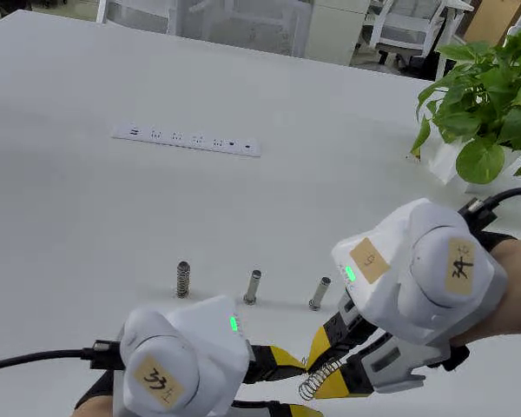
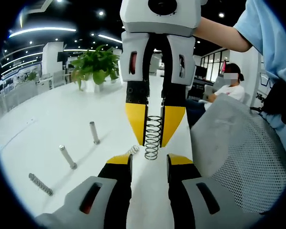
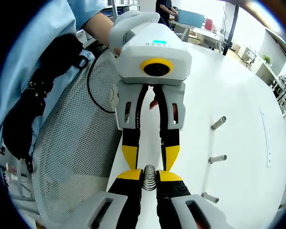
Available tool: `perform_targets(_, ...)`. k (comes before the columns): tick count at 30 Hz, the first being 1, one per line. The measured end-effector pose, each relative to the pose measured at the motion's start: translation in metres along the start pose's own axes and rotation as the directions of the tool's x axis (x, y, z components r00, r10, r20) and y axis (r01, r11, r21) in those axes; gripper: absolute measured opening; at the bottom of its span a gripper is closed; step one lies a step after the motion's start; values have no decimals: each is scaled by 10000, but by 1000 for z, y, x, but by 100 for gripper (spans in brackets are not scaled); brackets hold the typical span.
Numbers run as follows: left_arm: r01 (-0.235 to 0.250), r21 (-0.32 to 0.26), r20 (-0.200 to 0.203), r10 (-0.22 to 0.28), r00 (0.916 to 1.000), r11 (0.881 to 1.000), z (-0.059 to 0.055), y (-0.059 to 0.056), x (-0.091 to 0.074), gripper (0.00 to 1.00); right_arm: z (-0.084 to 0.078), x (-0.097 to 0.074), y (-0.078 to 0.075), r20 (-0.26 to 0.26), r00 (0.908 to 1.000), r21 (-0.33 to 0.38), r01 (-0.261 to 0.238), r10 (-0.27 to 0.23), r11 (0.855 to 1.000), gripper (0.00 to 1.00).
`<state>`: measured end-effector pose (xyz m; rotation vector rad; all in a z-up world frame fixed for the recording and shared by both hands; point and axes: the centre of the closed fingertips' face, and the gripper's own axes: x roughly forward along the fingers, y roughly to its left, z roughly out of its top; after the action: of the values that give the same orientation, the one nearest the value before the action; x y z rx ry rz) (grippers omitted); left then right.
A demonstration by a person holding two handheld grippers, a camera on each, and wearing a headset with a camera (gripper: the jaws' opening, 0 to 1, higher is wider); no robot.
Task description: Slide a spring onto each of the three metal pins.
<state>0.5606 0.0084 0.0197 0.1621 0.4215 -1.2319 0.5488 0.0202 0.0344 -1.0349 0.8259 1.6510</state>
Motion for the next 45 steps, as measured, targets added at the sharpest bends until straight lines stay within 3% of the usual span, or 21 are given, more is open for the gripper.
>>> perform_targets(7, -757, -665, 11, 759, 9971, 9949, -10, 16, -14, 47, -3, 1, -3, -147, 9999, -54, -27, 26, 10000, 7)
perform_targets(11, -1371, -954, -104, 1368, 9905, 9860, -17, 28, -25, 63, -2, 1, -5, -184, 9998, -114, -54, 52, 9999, 7)
perform_targets(18, -2589, -1582, -82, 2609, 9653, 9529, -26, 53, -51, 85, -1, 2, -9, -277, 9996, -244, -89, 82, 9997, 7)
perform_targets(19, -2876, -1723, -128, 2898, 9570, 9421, -29, 59, -56, 88, 0, 1, -10, -286, 9996, -261, -88, 81, 9996, 7)
perform_targets(24, -3428, -1855, -236, 3445, 9385, 9209, -34, 72, -71, 98, -1, -1, -15, -371, 9993, -339, -94, 81, 9994, 7)
perform_targets(29, -3849, -2018, -475, 3835, 9223, 9006, -41, 80, -82, 99, -1, -4, -20, -460, 9989, -427, -70, 50, 9991, 7)
perform_targets(45, -4598, -2175, -1024, 4483, 8880, 8610, -59, 86, -108, 99, -6, -12, -52, -1071, 9941, -881, 100, -194, 9961, 7)
